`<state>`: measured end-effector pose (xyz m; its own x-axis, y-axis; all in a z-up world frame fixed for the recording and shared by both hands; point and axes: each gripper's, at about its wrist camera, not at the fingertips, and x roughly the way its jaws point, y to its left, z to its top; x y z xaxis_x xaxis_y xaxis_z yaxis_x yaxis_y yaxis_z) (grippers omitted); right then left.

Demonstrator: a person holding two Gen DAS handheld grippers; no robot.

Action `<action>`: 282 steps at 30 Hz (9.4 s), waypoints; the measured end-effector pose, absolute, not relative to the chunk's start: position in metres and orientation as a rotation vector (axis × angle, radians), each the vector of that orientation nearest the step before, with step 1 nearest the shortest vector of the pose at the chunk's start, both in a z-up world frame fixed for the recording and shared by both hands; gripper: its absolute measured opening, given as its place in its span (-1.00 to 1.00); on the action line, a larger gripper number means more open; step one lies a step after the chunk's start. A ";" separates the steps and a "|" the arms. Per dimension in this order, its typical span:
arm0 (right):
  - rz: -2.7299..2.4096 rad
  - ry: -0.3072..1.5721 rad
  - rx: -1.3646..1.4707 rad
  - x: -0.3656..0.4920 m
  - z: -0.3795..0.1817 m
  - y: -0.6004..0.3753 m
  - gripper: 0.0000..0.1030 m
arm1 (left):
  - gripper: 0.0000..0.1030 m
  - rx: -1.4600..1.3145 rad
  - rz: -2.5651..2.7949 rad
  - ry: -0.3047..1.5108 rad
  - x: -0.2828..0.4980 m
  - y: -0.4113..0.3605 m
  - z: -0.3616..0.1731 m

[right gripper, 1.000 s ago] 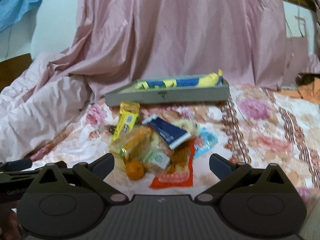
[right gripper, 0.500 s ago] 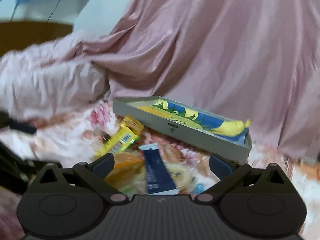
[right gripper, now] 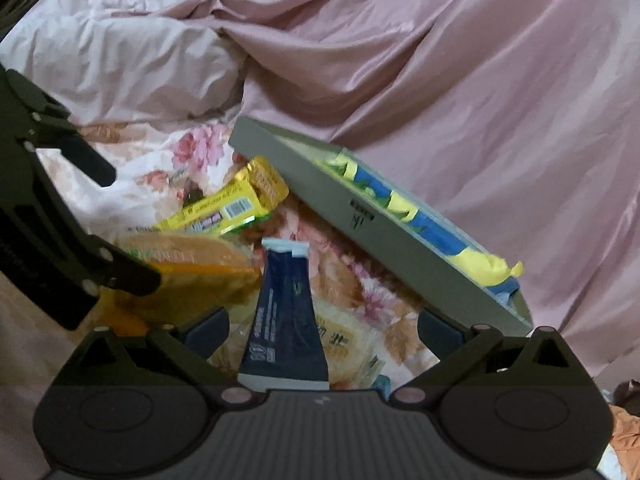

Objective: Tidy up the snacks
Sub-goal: 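Grasp the wrapped bread cake with the left tool while the right tool grasps the blue tube, then carry the bread cake and blue tube into the grey box and release both, then withdraw both tools from the box back toward the remaining snacks, then grasp the mandarin orange with the left tool while the right tool grasps the red snack pack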

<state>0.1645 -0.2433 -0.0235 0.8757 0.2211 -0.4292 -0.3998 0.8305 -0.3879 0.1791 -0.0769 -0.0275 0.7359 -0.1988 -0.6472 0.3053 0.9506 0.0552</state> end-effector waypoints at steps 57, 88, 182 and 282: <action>0.322 0.293 -0.862 0.145 -0.056 -0.210 -0.75 | 0.01 0.054 -0.270 0.795 0.145 -0.066 -0.012; 0.135 -0.090 -0.873 0.122 -0.025 -0.218 -0.91 | 0.02 -0.086 -0.112 0.436 0.162 -0.072 0.073; 0.165 0.314 0.157 0.102 0.022 -0.338 1.00 | 0.99 -0.050 -0.156 0.475 0.072 -0.047 0.021; 0.472 0.787 0.618 0.225 -0.060 -0.320 -0.70 | -0.30 -0.104 -0.378 0.642 0.129 -0.054 -0.066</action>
<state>0.2247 -0.3202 -0.0601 0.6198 0.6009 -0.5047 -0.1622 0.7274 0.6668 0.1289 -0.0535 -0.0660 0.7353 -0.3752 -0.5644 0.3114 0.9267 -0.2104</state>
